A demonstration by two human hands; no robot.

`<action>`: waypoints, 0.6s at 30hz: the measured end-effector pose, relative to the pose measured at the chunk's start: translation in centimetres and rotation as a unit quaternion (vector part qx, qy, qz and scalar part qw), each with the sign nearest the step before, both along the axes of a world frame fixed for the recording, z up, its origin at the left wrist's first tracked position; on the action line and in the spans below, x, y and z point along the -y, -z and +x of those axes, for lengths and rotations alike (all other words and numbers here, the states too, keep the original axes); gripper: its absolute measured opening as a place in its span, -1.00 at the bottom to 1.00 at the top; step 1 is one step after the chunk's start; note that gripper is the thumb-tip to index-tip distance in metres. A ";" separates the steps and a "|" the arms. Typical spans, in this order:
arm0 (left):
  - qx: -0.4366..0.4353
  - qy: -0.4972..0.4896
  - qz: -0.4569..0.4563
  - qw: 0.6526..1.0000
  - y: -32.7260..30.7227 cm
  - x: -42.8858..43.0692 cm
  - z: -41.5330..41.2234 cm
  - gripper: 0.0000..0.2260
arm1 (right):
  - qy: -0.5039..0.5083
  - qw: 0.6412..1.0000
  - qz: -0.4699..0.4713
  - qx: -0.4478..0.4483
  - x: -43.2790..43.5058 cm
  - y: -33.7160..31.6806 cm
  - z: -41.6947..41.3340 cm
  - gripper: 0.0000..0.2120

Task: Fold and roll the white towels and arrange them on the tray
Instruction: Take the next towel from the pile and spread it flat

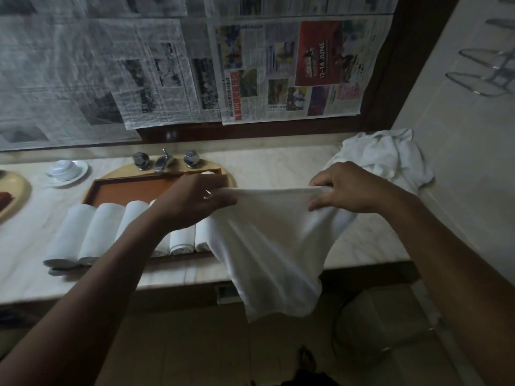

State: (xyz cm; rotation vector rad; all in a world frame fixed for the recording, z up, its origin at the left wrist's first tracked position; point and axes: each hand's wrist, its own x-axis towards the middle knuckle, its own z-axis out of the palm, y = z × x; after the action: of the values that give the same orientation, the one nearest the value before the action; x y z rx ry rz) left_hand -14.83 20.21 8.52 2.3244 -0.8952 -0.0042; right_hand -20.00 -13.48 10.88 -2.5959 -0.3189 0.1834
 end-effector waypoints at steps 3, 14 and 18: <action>-0.012 0.003 0.024 1.000 0.9 -0.4 -0.2 -0.66 | 0.019 1.000 -0.010 -0.021 1.8 0.8 -0.2 -0.84; -0.016 -0.090 0.046 0.995 2.8 -1.8 -0.6 -0.79 | 0.141 0.988 0.046 0.031 5.3 3.8 -2.1 -0.91; 0.020 -0.141 0.016 0.990 2.7 -2.1 -0.8 -0.74 | 0.194 0.976 0.071 0.072 5.9 4.2 -2.5 -0.98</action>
State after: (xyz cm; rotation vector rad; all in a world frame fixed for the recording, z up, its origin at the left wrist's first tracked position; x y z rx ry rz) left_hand -15.61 22.34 5.82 2.4683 -0.5819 0.1477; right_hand -22.46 -19.35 6.70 -2.4745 0.1247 -0.1600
